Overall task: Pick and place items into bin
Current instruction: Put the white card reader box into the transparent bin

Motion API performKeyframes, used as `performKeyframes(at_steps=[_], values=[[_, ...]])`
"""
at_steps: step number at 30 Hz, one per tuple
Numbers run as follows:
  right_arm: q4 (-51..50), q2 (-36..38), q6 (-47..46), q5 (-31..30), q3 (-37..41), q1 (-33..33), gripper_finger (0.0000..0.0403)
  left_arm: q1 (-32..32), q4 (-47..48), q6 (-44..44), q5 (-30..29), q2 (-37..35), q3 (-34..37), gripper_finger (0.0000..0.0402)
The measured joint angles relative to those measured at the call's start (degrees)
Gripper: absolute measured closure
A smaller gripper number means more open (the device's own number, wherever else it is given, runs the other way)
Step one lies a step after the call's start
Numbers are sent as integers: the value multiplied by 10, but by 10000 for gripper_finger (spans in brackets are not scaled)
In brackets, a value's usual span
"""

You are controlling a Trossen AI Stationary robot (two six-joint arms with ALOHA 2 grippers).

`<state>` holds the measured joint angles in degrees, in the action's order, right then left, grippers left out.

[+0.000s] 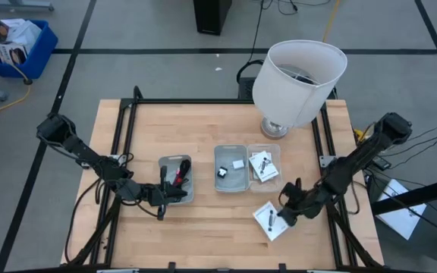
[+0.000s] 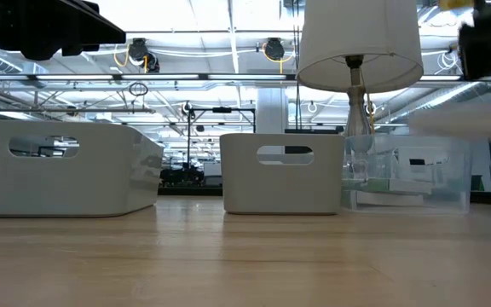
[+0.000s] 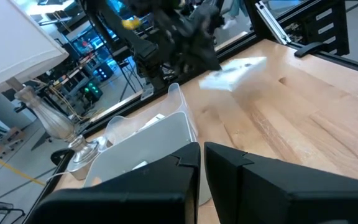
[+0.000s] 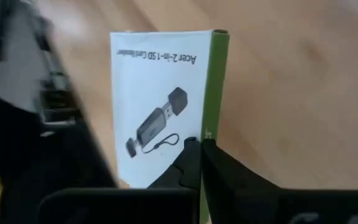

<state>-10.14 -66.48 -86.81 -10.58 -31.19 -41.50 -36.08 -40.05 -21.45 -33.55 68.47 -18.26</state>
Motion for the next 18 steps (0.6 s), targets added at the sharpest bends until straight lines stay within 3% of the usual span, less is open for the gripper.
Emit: performKeyframes(at_steps=[11, 18], values=[[-181, 139, 90, -99, -84, 50, 403, 0, 0, -3, 0, 0, 0, 371], [-318, 199, 99, -151, -108, 141, 403, 0, 0, -4, 0, 0, 0, 371]])
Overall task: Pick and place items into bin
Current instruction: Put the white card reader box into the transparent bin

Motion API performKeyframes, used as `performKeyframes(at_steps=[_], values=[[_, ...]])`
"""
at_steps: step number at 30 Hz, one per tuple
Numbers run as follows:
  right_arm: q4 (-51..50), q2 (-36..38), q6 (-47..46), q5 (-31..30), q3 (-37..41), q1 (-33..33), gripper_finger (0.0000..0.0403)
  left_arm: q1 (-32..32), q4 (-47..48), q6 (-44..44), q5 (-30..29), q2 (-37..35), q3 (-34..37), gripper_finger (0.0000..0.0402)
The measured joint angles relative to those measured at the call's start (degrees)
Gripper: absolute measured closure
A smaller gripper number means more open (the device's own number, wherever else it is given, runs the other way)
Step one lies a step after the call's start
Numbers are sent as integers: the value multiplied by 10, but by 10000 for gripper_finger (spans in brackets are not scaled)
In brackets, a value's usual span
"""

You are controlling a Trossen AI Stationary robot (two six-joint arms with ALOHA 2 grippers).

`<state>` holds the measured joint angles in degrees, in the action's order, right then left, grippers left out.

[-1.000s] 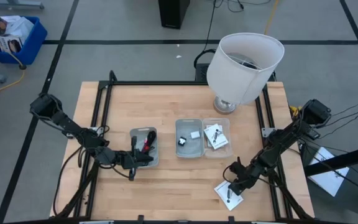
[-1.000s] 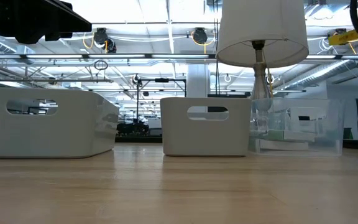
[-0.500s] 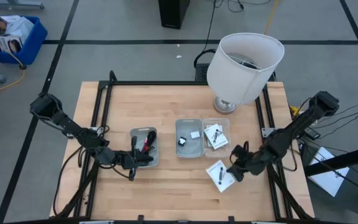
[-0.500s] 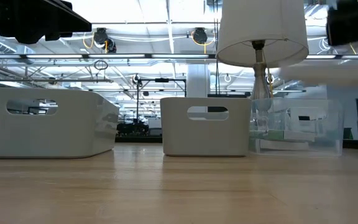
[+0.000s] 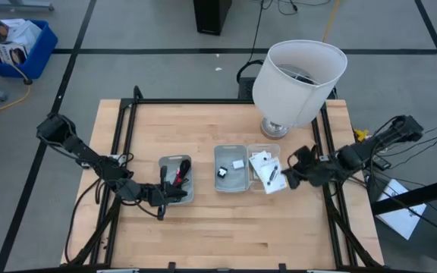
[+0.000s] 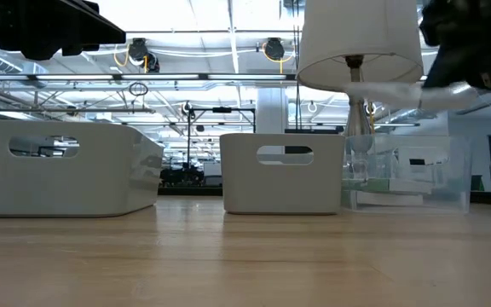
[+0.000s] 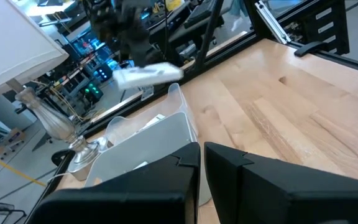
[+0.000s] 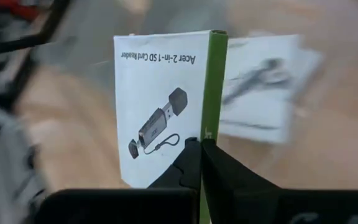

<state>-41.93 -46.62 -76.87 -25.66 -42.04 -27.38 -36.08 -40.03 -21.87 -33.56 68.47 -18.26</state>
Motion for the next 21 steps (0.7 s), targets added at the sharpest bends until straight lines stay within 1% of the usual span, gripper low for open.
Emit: performKeyframes(at_steps=[3, 5, 9, 13, 18, 21], values=[[-61, 1, -2, 16, 0, 55, 403, 0, 0, 0, 0, 0, 0, 371], [-77, -5, 12, 26, 3, 92, 403, 0, 0, -3, 0, 0, 0, 371], [-46, -27, 72, 54, 9, 155, 403, 0, 0, -4, 0, 0, 0, 371], [0, -58, 119, 88, 9, 202, 403, 0, 4, -8, 0, 0, 0, 371], [14, -105, 140, 116, 9, 237, 403, 0, 9, -9, 0, 0, 0, 371], [15, -130, 146, 134, 9, 247, 403, 0, 9, -9, 0, 0, 0, 371]])
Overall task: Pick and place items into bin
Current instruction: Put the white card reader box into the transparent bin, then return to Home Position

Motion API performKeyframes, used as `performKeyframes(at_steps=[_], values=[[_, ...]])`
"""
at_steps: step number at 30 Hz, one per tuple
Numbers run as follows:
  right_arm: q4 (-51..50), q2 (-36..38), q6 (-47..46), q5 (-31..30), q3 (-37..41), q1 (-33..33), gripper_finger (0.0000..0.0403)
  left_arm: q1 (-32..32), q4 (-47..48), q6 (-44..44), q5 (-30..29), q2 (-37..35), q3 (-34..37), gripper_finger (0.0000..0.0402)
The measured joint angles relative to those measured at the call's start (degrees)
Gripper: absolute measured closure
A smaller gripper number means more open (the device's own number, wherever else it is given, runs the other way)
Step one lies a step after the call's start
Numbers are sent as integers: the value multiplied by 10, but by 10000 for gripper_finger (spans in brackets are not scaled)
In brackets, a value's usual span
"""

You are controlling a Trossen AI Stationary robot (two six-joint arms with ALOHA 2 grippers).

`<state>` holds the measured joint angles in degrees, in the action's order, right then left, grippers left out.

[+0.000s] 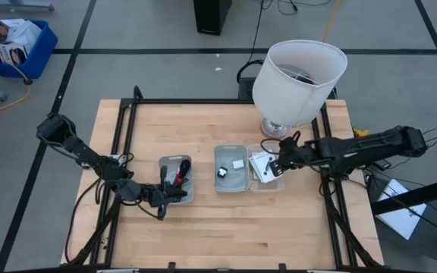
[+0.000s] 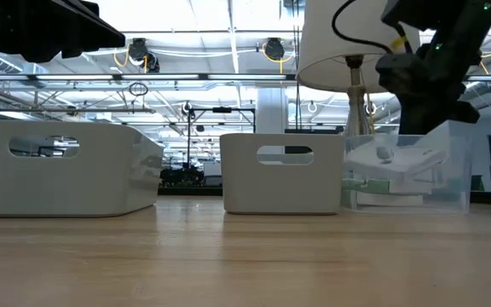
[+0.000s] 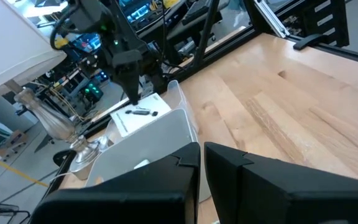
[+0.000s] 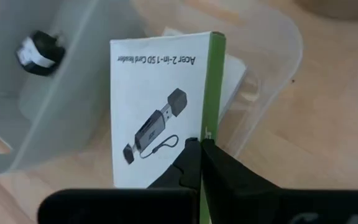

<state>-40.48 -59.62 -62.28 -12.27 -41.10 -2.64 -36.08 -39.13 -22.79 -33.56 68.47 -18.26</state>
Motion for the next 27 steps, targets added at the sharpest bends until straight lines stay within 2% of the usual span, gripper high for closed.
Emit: performKeyframes(at_steps=[8, 18, 24, 27], values=[[8, -24, 15, 5, 0, 4, 397, 0, 0, 3, 0, 0, 0, 371], [20, -19, 18, 1, 0, 4, 334, 0, 0, 2, 0, 0, 0, 371], [26, 28, 71, -41, -4, 4, 305, 0, 0, 4, 0, 0, 0, 371], [41, 69, 146, -43, -17, -4, 304, -1, 0, 19, 0, 0, 0, 371]])
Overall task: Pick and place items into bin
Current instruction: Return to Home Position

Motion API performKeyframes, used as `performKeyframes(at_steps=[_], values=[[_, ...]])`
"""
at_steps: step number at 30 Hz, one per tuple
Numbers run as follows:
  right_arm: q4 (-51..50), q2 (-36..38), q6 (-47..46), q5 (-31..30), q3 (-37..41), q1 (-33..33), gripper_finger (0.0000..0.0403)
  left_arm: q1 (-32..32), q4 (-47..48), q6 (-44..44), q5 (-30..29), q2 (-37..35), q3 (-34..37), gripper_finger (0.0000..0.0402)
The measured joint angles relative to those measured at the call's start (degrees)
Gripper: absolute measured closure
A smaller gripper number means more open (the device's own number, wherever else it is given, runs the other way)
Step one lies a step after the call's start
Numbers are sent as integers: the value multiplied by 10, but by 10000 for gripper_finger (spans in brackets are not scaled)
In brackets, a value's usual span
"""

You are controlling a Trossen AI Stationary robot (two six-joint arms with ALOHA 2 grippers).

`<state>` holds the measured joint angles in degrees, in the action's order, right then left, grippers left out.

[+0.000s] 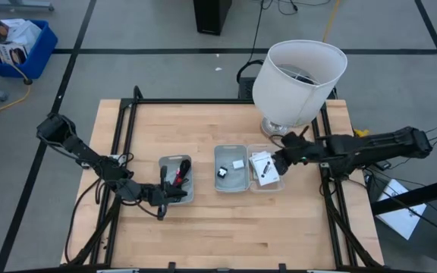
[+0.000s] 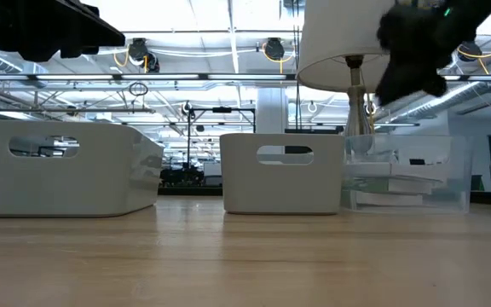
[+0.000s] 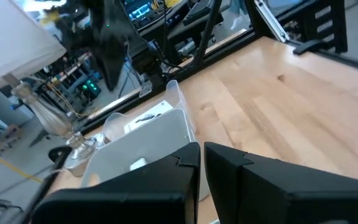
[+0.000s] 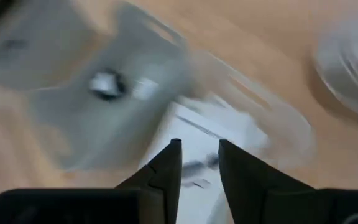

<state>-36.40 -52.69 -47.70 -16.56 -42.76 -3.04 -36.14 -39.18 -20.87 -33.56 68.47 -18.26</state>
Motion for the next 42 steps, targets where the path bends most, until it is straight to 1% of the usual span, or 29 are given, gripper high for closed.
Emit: performKeyframes(at_steps=[3, 4, 7, 9, 10, 13, 15, 16, 18, 19, 21, 22, 24, 27, 29, 33, 36, 38, 40, 42], values=[[50, 39, 94, -3, -4, -38, 316, 0, -9, 31, 0, 0, 0, 371], [70, 47, 119, -15, -4, -55, 323, 0, -13, 37, 0, 0, 0, 371], [142, 60, 209, -61, 2, -116, 359, 0, -14, 40, 4, 0, 0, 371], [185, 60, 282, -77, 16, -157, 388, 0, -14, 34, 3, 0, 0, 379], [207, 59, 314, -79, 24, -174, 395, 0, -14, 29, -4, 0, 0, 388], [257, 59, 384, -114, 47, -204, 396, 12, -14, 19, -44, 0, 0, 395], [263, 65, 422, -124, 60, -205, 400, 33, -10, 14, -51, -4, 0, 396], [265, 68, 434, -127, 65, -199, 401, 48, -10, 14, -42, -7, 0, 397], [278, 79, 447, -130, 76, -180, 402, 86, -12, 10, -3, -12, 0, 398], [286, 88, 455, -119, 81, -169, 402, 101, -10, 2, 18, -20, 0, 398], [302, 112, 468, -96, 91, -155, 402, 110, -12, -29, 48, -51, 0, 399], [309, 128, 470, -92, 98, -151, 402, 108, -14, -44, 53, -71, 0, 399], [319, 165, 471, -90, 113, -150, 402, 95, -9, -70, 51, -119, 4, 399], [327, 220, 457, -89, 150, -151, 402, 66, 13, -87, 44, -203, 23, 400], [340, 249, 444, -90, 184, -151, 403, 56, 22, -88, 34, -253, 48, 400], [386, 293, 453, -89, 241, -151, 403, 63, 21, -79, 22, -328, 111, 400], [409, 324, 466, -89, 272, -150, 403, 89, -3, -70, 72, -375, 156, 401], [417, 341, 472, -88, 286, -148, 403, 114, -4, -56, 89, -401, 171, 401], [416, 354, 475, -85, 293, -144, 403, 142, 26, -44, 111, -423, 172, 401], [418, 366, 484, -69, 296, -139, 403, 171, 64, -36, 153, -438, 167, 401]])
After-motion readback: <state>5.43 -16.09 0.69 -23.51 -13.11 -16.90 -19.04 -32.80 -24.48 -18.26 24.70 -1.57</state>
